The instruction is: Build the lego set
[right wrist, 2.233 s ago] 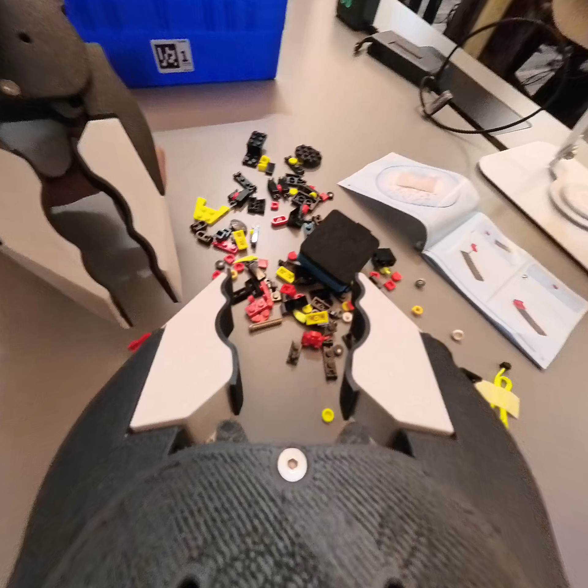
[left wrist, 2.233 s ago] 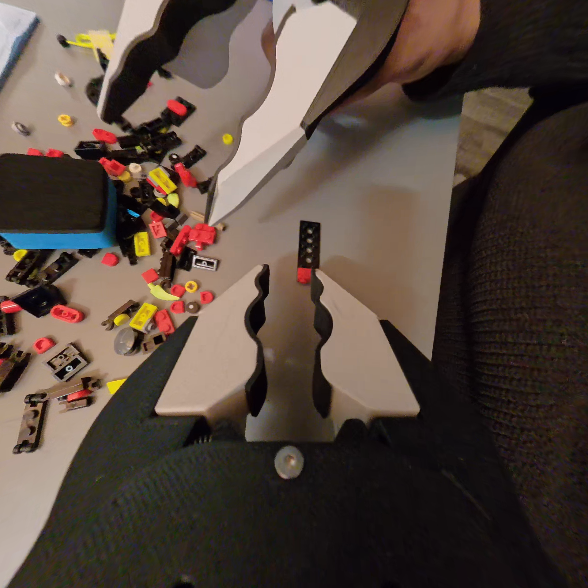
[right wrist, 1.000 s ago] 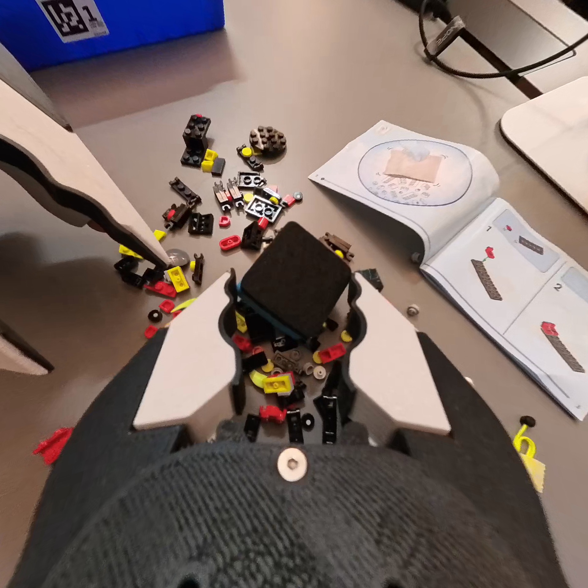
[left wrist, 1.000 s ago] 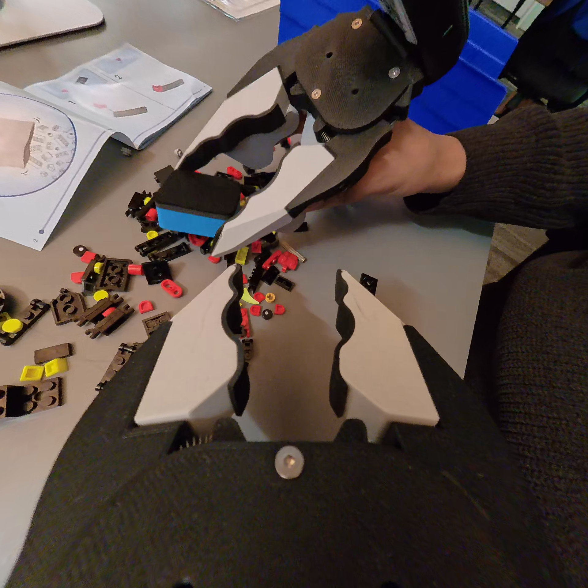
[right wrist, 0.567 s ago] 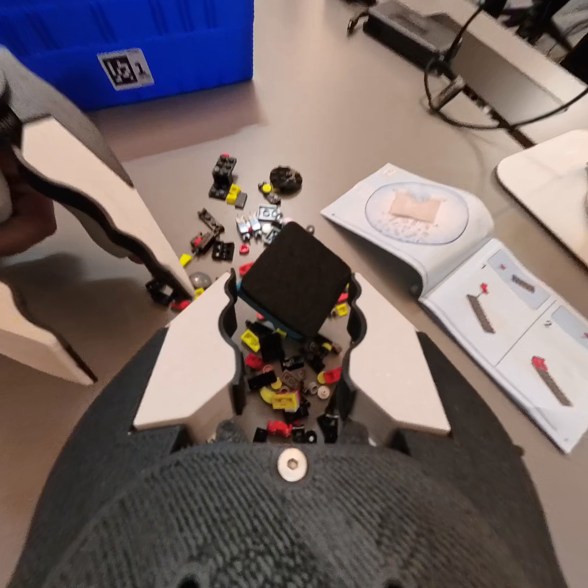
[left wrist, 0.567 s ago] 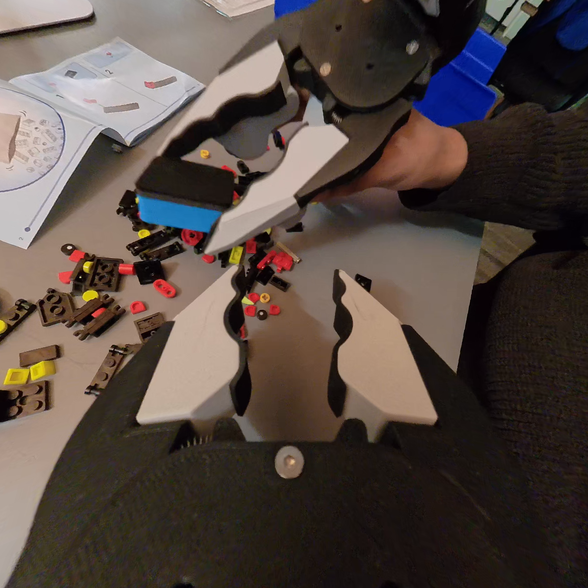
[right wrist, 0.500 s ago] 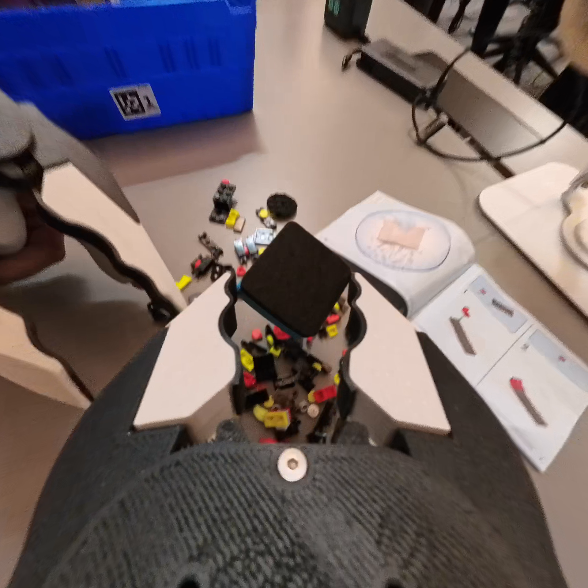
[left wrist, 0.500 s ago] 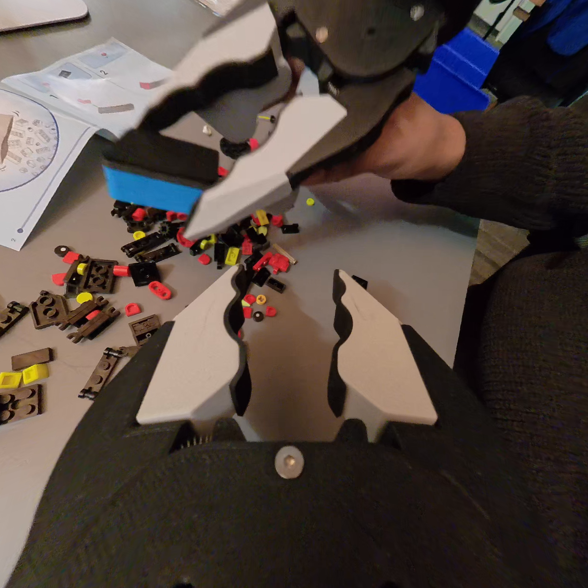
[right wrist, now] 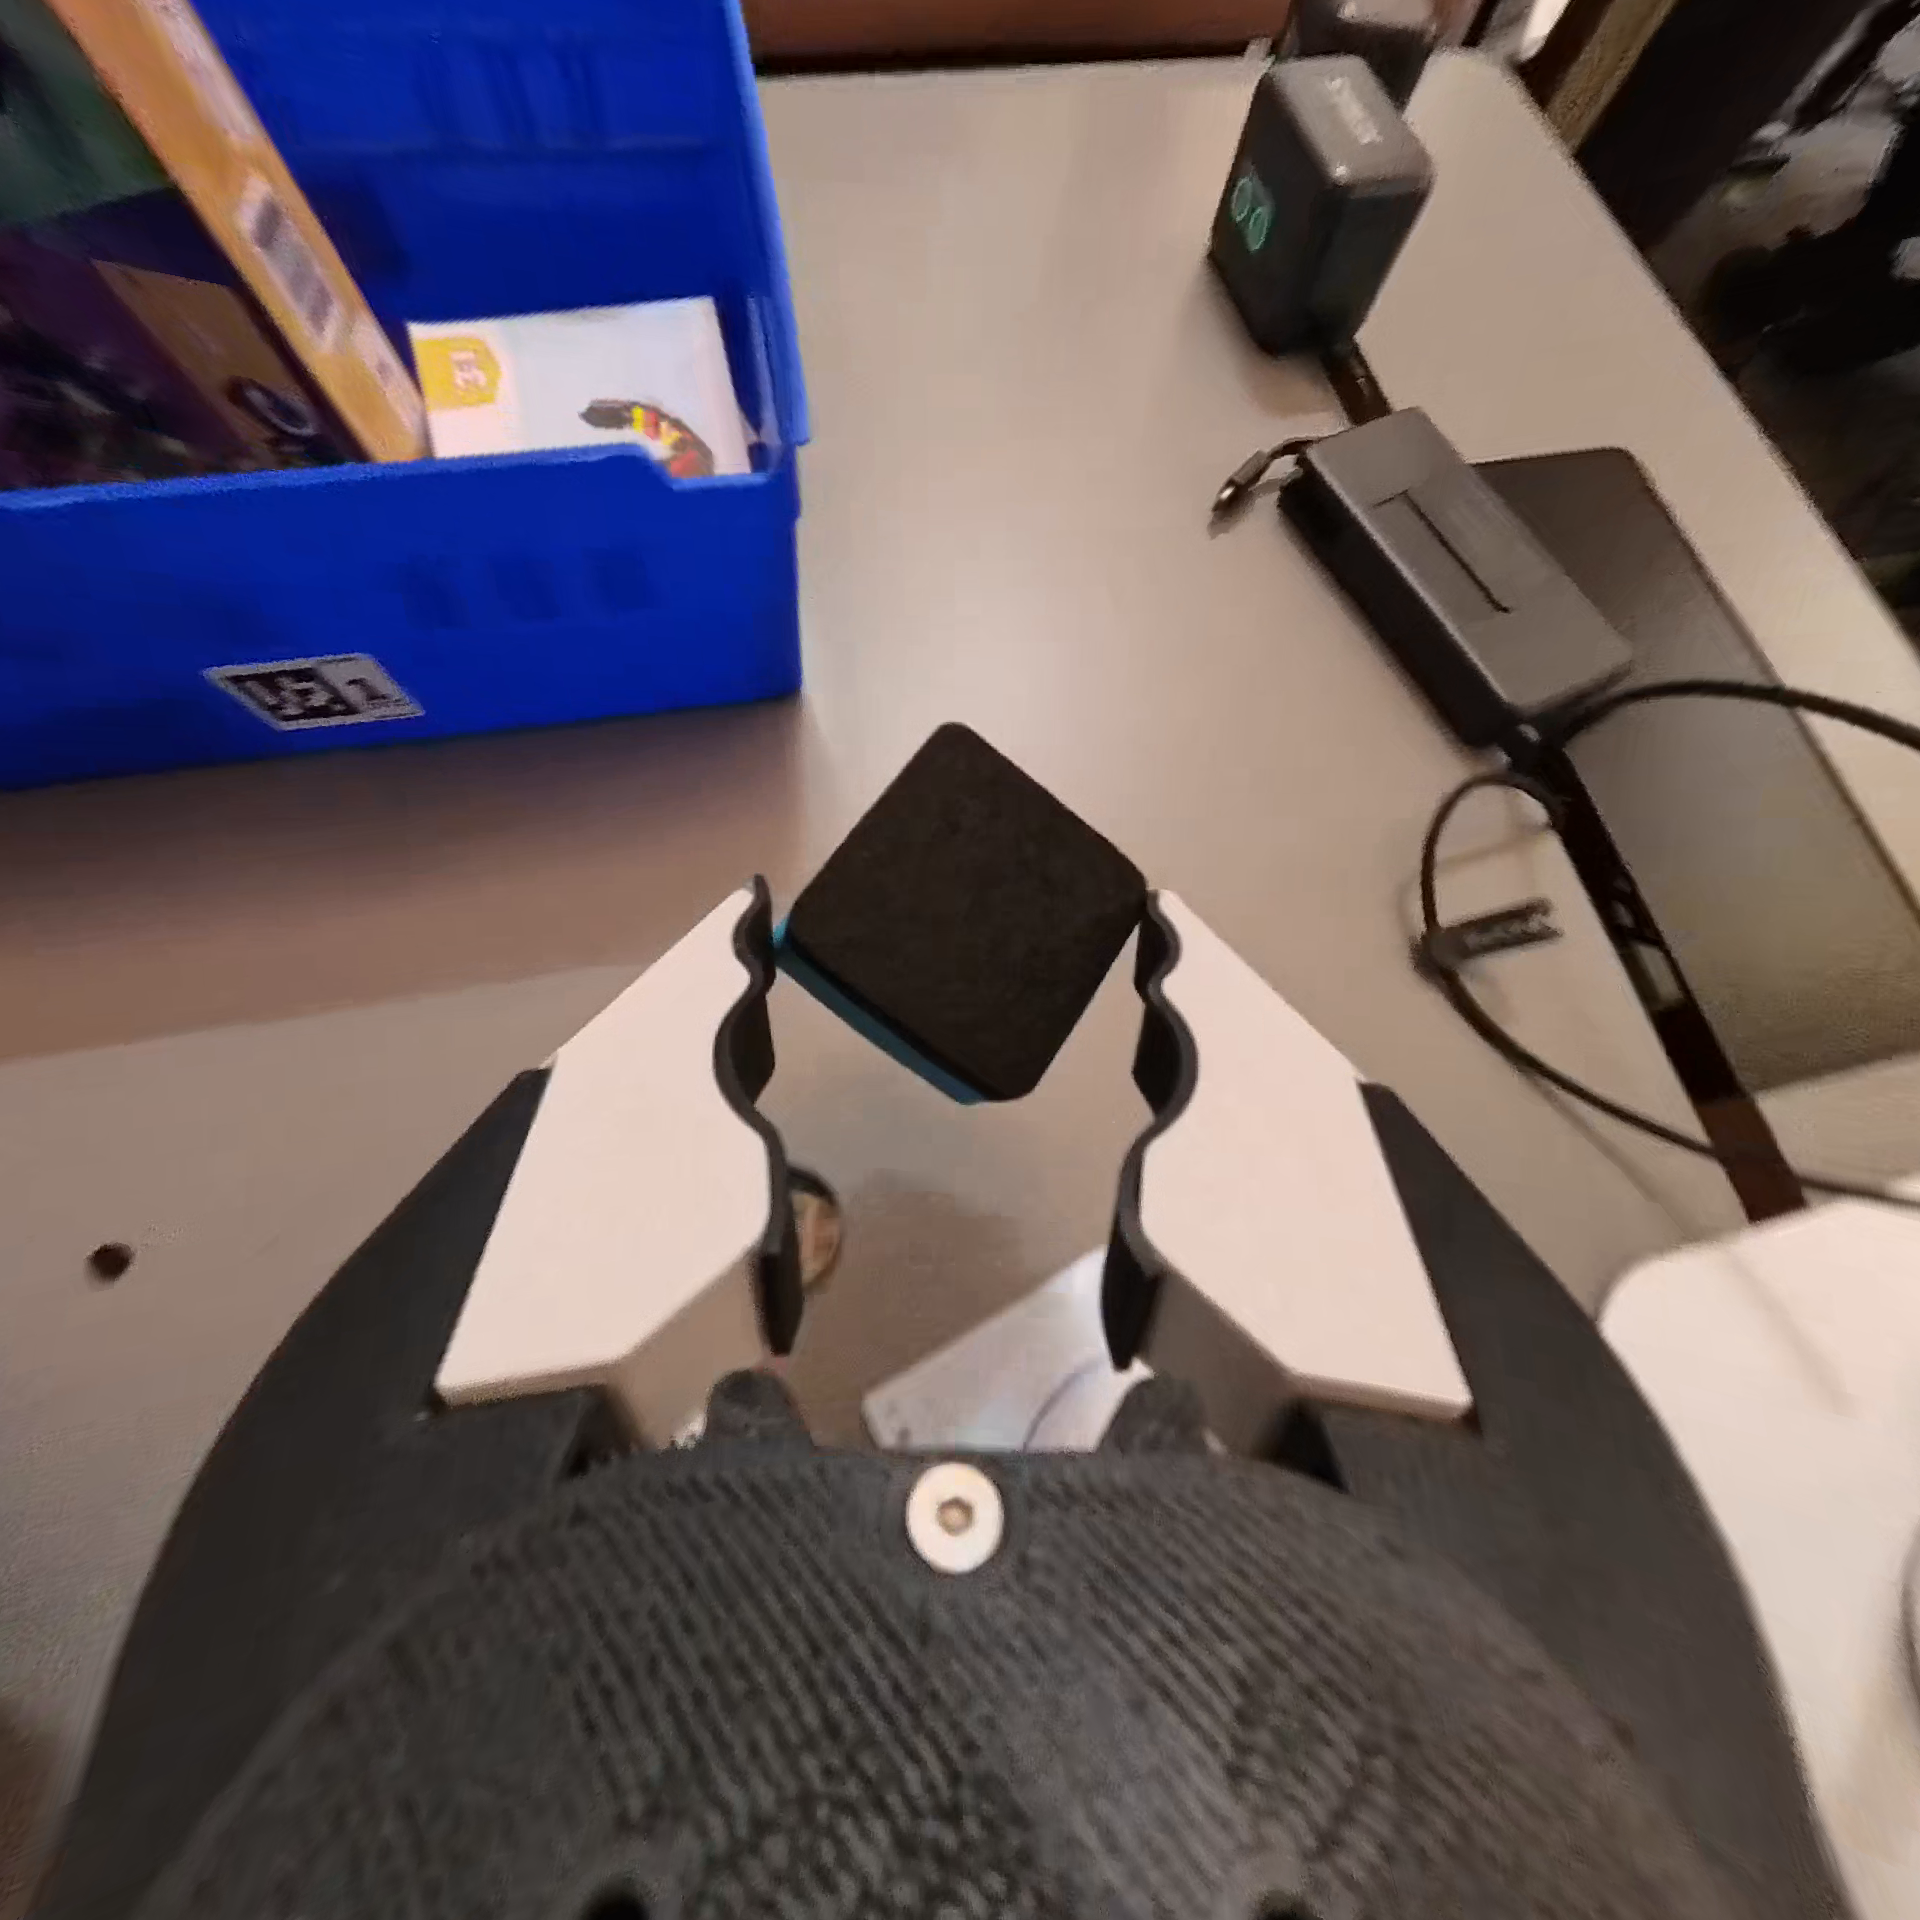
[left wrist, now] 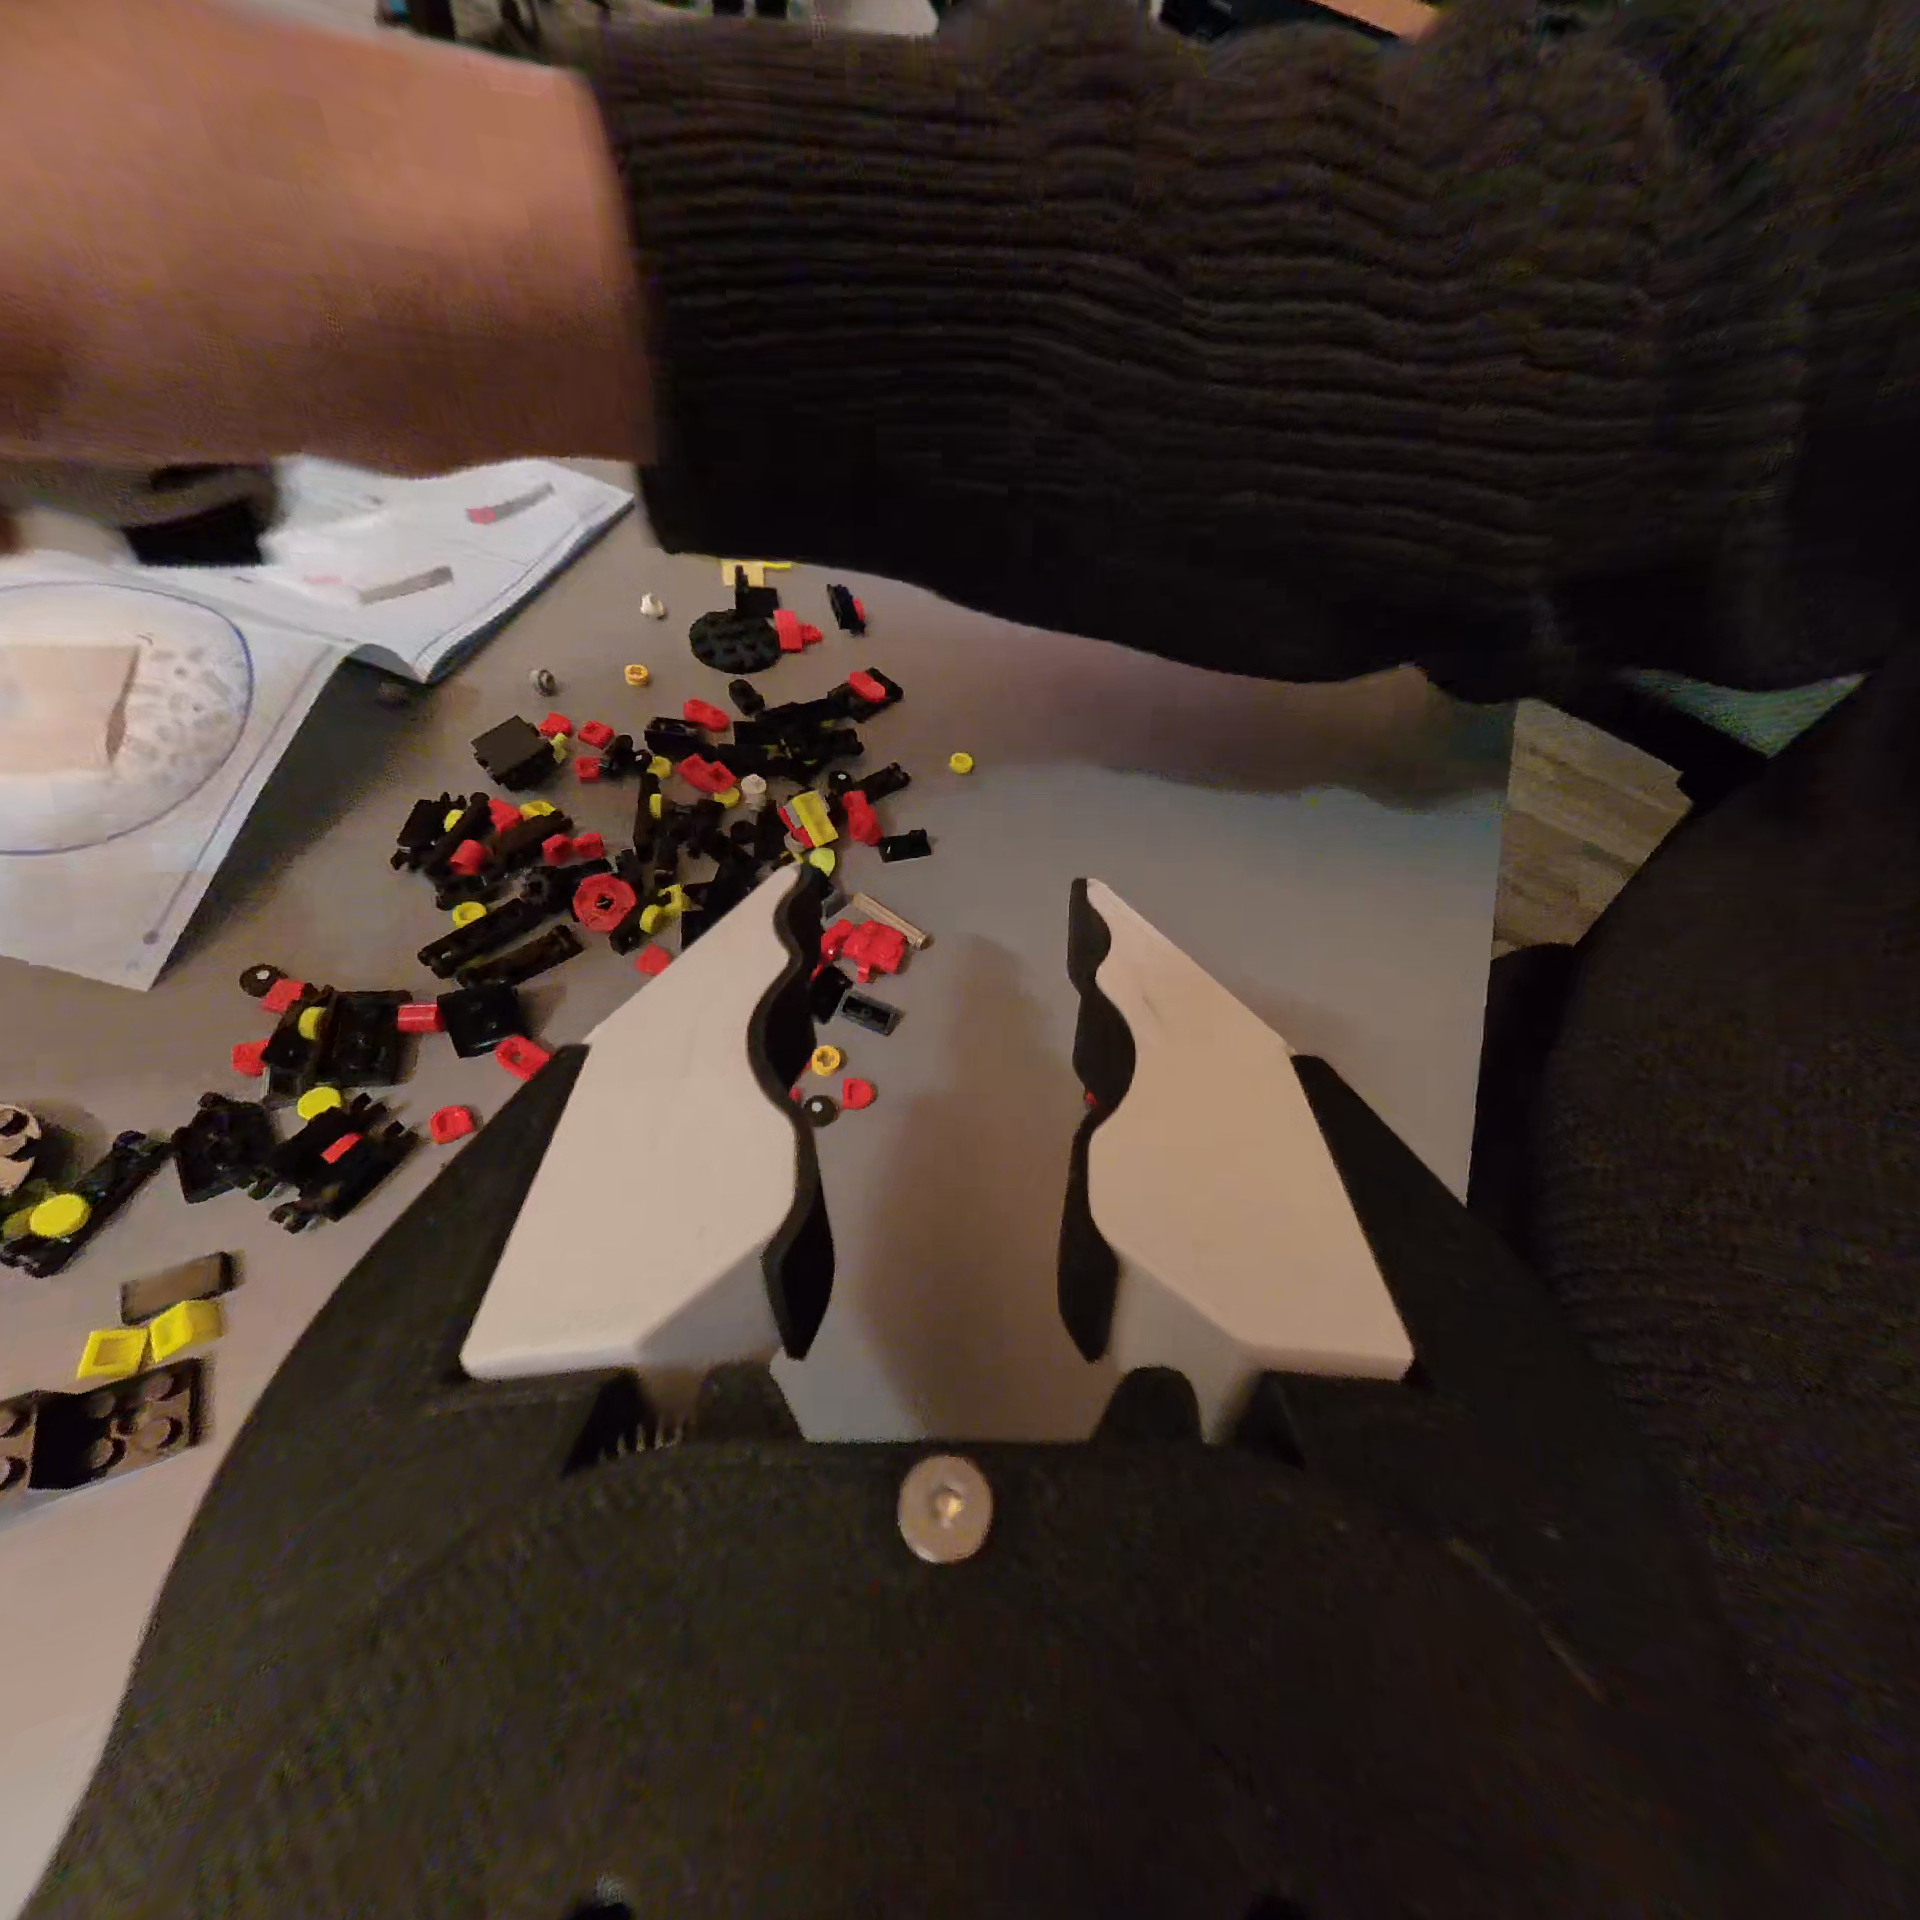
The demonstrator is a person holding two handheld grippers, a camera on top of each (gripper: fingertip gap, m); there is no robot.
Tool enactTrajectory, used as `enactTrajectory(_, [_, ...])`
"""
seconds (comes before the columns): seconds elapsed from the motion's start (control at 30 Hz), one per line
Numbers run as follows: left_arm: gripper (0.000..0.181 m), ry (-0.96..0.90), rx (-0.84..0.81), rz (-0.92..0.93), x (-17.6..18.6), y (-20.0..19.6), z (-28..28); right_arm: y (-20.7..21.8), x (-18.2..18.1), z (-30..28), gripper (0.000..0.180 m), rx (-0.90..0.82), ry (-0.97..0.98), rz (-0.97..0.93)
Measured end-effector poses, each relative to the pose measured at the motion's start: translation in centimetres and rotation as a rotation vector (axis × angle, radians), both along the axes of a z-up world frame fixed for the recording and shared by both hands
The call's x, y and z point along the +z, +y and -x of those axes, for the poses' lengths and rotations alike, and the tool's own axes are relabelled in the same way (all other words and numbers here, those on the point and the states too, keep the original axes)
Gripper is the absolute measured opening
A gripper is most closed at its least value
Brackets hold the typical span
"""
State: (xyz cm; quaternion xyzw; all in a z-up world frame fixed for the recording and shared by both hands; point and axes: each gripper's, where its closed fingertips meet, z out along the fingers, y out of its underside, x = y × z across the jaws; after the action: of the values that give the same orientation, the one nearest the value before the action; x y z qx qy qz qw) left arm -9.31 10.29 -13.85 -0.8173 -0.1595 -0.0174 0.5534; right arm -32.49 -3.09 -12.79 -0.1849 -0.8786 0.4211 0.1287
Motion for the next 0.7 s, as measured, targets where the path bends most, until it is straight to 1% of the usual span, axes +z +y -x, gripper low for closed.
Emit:
enactTrajectory(0.07, [0.045,0.000,0.004,-0.006,0.1,-0.2,-0.1,-2.2,-1.6,2.0,0.069,0.014,-0.039,-0.039])
enactTrajectory(0.13, [0.045,0.001,0.011,-0.012,0.3,-0.5,-0.1,-4.5,-2.0,4.2,0.070,0.017,-0.050,-0.043])
enactTrajectory(0.2, [0.045,0.006,0.029,-0.016,0.4,-0.9,0.1,-6.8,-0.1,5.9,0.069,0.022,-0.050,0.017])
enactTrajectory(0.27, [0.045,0.000,0.051,-0.014,0.3,-1.6,0.4,-9.7,3.3,5.4,0.069,0.093,-0.078,0.138])
enactTrajectory(0.33, [0.046,-0.015,0.067,-0.022,0.4,-2.2,0.5,-12.5,6.6,3.5,0.070,0.212,-0.068,0.213])
enactTrajectory(0.37, [0.046,-0.021,0.076,-0.031,0.5,-2.5,0.6,-13.9,7.4,2.0,0.070,0.288,-0.064,0.214])
enactTrajectory(0.4, [0.046,-0.028,0.083,-0.043,0.7,-2.7,0.7,-15.1,7.5,0.3,0.069,0.368,-0.079,0.180])
enactTrajectory(0.47, [0.046,-0.041,0.092,-0.064,1.1,-3.1,0.8,-16.7,5.3,-2.5,0.069,0.482,-0.128,-0.001])
enactTrajectory(0.53, [0.046,-0.050,0.101,-0.071,1.2,-3.4,0.8,-17.8,2.9,-3.7,0.069,0.529,-0.092,-0.153])
enactTrajectory(0.63, [0.046,-0.045,0.107,-0.060,1.0,-3.6,0.7,-19.0,0.3,-3.9,0.069,0.541,-0.048,-0.268])
enactTrajectory(0.7, [0.046,-0.036,0.110,-0.055,1.0,-3.6,0.6,-19.6,-0.4,-4.0,0.069,0.536,-0.068,-0.268])
